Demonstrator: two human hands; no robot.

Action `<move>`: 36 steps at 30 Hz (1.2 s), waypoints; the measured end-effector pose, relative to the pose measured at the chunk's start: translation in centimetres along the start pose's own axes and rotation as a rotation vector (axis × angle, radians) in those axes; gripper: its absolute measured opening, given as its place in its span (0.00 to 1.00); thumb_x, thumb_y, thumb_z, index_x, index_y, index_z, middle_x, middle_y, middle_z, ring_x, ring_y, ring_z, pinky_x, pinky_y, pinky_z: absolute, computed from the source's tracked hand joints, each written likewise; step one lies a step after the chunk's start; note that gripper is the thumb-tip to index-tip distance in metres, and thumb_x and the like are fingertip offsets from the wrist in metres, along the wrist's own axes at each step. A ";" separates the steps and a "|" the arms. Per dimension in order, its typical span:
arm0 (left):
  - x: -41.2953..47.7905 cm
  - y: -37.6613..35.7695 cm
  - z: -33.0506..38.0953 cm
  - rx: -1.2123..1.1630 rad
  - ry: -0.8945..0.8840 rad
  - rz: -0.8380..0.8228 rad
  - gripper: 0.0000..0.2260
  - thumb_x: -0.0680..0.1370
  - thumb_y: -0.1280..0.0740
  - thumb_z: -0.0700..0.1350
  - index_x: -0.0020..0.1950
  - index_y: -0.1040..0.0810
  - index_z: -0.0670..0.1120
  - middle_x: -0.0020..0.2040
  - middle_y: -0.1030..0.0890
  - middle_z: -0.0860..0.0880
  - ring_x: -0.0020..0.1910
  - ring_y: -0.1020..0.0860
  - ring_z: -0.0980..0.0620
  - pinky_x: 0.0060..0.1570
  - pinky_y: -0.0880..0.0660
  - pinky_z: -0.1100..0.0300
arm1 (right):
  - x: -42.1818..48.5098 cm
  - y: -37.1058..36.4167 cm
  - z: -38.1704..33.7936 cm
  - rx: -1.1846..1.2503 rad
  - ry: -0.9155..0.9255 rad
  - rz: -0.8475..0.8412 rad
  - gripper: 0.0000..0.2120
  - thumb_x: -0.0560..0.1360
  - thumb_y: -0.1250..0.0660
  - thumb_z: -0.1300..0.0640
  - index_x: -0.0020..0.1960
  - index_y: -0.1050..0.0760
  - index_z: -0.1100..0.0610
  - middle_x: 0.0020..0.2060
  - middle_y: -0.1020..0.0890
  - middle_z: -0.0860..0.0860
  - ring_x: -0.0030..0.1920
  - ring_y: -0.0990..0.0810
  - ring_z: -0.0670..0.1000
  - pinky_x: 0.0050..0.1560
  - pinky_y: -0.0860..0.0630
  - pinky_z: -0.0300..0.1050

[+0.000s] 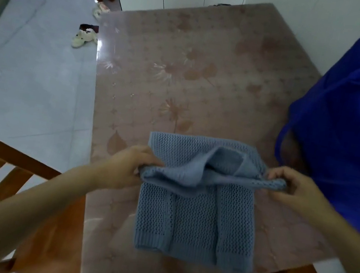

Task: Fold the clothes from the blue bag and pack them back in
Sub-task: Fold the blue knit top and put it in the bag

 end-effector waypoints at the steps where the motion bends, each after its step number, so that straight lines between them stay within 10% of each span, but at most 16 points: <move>1: -0.8 -1.3 -0.1 0.026 -0.022 -0.029 0.16 0.71 0.31 0.51 0.58 0.21 0.52 0.51 0.24 0.54 0.49 0.28 0.57 0.49 0.32 0.67 | -1.2 -1.1 0.8 0.006 0.000 -0.025 0.12 0.62 0.27 0.60 0.38 0.25 0.46 0.42 0.21 0.52 0.40 0.23 0.43 0.42 0.27 0.35; 6: -3.2 -7.5 -0.8 0.156 -0.067 -0.200 0.20 0.74 0.30 0.50 0.66 0.25 0.50 0.59 0.27 0.48 0.58 0.33 0.53 0.57 0.35 0.64 | -5.5 -6.4 6.9 -0.253 0.003 -0.221 0.17 0.64 0.31 0.31 0.46 0.26 0.39 0.47 0.24 0.43 0.49 0.23 0.45 0.50 0.24 0.50; 9: -3.5 -8.5 -1.8 0.183 -0.021 -0.276 0.31 0.70 0.35 0.67 0.68 0.28 0.52 0.59 0.31 0.52 0.59 0.35 0.54 0.61 0.34 0.58 | -5.2 -6.6 7.5 -0.260 -0.013 -0.174 0.23 0.63 0.34 0.27 0.52 0.26 0.37 0.54 0.26 0.38 0.55 0.25 0.43 0.57 0.27 0.43; 12: -3.1 -7.3 -2.8 0.036 0.136 -0.082 0.36 0.67 0.45 0.76 0.63 0.24 0.54 0.61 0.34 0.53 0.62 0.36 0.52 0.66 0.36 0.53 | -4.1 -4.5 6.3 -0.182 -0.027 0.074 0.20 0.67 0.36 0.31 0.51 0.25 0.43 0.53 0.28 0.41 0.55 0.28 0.41 0.57 0.31 0.36; 18: -5.1 -9.0 -4.1 -0.308 0.643 0.275 0.30 0.77 0.33 0.50 0.76 0.41 0.55 0.67 0.39 0.43 0.66 0.35 0.42 0.66 0.35 0.50 | -3.3 -5.7 6.9 0.161 -0.203 0.189 0.26 0.77 0.35 0.63 0.72 0.38 0.55 0.64 0.30 0.47 0.63 0.28 0.48 0.55 0.27 0.38; 23: -6.0 -9.1 -2.0 -0.357 0.546 0.379 0.24 0.78 0.35 0.43 0.73 0.36 0.56 0.63 0.30 0.51 0.58 0.30 0.54 0.56 0.29 0.59 | -3.8 -7.5 6.9 0.035 -0.151 0.142 0.27 0.78 0.37 0.62 0.72 0.40 0.44 0.67 0.35 0.41 0.65 0.33 0.40 0.58 0.32 0.30; 28: -7.0 -7.4 -0.8 -1.059 0.459 0.392 0.19 0.77 0.36 0.35 0.64 0.25 0.52 0.61 0.26 0.53 0.58 0.23 0.51 0.54 0.21 0.50 | -5.3 -6.4 5.1 0.380 -0.134 0.144 0.20 0.75 0.35 0.61 0.64 0.27 0.45 0.62 0.27 0.38 0.59 0.26 0.34 0.55 0.25 0.32; 33: -9.6 -10.2 -1.6 -0.736 0.490 0.194 0.26 0.76 0.33 0.35 0.59 0.24 0.67 0.61 0.28 0.60 0.61 0.27 0.55 0.59 0.25 0.58 | -8.9 -9.3 8.3 0.247 -0.261 0.005 0.21 0.75 0.34 0.60 0.52 0.22 0.32 0.62 0.24 0.46 0.59 0.25 0.40 0.54 0.26 0.30; 36: -10.0 -9.8 -0.9 -0.777 0.483 0.278 0.21 0.76 0.34 0.34 0.60 0.24 0.59 0.61 0.26 0.59 0.60 0.25 0.55 0.56 0.24 0.60 | -9.3 -10.5 9.1 0.112 -0.280 -0.006 0.23 0.73 0.32 0.54 0.50 0.28 0.23 0.61 0.25 0.43 0.61 0.26 0.42 0.58 0.28 0.34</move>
Point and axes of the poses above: each hand's wrist, its own x-axis towards the middle knuckle, its own y-axis out of the back of the hand, z = x × y, the point moved 10 cm from there along x, towards the middle knuckle
